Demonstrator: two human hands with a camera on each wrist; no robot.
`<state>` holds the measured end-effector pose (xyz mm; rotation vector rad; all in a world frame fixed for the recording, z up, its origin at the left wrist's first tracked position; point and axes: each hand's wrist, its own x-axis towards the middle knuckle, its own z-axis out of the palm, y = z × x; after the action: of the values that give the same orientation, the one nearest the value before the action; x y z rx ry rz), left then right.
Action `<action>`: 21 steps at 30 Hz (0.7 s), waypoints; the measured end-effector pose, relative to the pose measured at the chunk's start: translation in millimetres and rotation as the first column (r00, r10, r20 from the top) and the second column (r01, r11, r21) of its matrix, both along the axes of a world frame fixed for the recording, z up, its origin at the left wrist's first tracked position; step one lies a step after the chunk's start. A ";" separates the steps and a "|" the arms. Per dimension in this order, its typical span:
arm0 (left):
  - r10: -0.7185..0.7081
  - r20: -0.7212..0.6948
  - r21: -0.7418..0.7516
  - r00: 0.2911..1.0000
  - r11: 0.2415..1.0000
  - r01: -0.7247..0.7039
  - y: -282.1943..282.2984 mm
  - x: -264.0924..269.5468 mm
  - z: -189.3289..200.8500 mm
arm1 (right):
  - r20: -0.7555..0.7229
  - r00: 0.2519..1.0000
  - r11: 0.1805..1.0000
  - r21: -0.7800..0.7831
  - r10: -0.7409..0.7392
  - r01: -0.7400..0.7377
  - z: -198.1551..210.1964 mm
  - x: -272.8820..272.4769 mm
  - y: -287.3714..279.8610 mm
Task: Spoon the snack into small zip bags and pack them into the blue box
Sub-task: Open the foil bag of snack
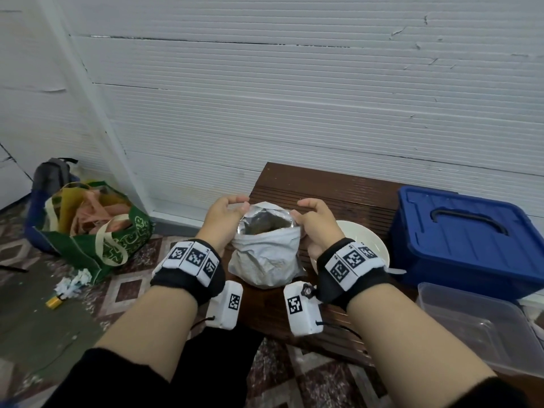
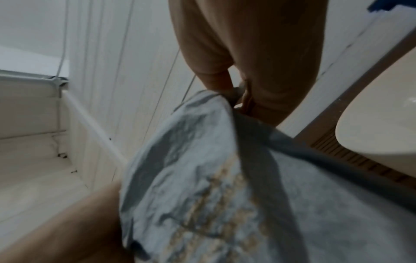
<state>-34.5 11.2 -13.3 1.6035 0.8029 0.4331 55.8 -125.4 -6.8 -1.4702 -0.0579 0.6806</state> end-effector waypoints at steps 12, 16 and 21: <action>-0.019 0.028 -0.116 0.999 0.993 0.022 19.4 -2.5 6.7 | -0.020 1.000 0.999 0.044 0.000 0.001 1.7 13.6 -0.7; 0.090 0.040 -0.164 0.995 0.983 -0.082 17.5 -7.0 -2.6 | 0.081 0.997 0.998 -0.056 0.009 -0.005 -3.1 10.2 -3.9; 0.111 -0.132 -0.094 0.985 0.988 -0.124 13.0 -19.7 2.6 | 0.083 0.994 0.964 -0.261 0.065 -0.041 6.6 5.6 -13.1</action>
<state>-54.2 24.2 -10.8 1.5046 1.0042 0.3709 61.4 -138.5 -0.1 -1.7570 -0.0810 0.6827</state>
